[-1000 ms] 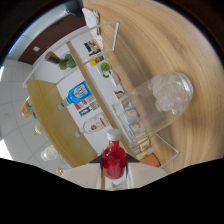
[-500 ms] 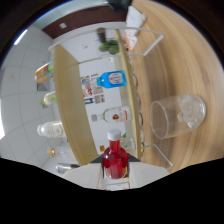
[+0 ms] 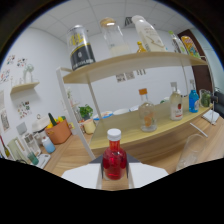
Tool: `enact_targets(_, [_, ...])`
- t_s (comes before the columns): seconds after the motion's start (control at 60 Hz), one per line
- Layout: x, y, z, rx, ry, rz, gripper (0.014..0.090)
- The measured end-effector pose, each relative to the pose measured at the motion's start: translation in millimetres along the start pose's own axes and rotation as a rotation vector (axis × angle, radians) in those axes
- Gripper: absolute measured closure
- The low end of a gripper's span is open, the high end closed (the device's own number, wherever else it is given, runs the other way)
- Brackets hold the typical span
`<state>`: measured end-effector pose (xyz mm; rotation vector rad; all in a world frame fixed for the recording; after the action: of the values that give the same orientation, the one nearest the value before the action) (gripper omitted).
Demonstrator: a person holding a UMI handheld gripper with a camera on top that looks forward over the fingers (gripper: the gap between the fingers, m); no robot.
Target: Make me a cup of Vodka Sunrise.
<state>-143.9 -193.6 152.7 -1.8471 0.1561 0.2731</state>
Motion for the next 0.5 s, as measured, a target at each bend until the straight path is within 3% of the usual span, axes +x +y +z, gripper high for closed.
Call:
enact_targets(0.317, [5,111,32,-0.231,0.059,-0.181,0.0705])
enact_targets(0.5, [0,133,36,-0.286,0.053,-0.222,0.0703])
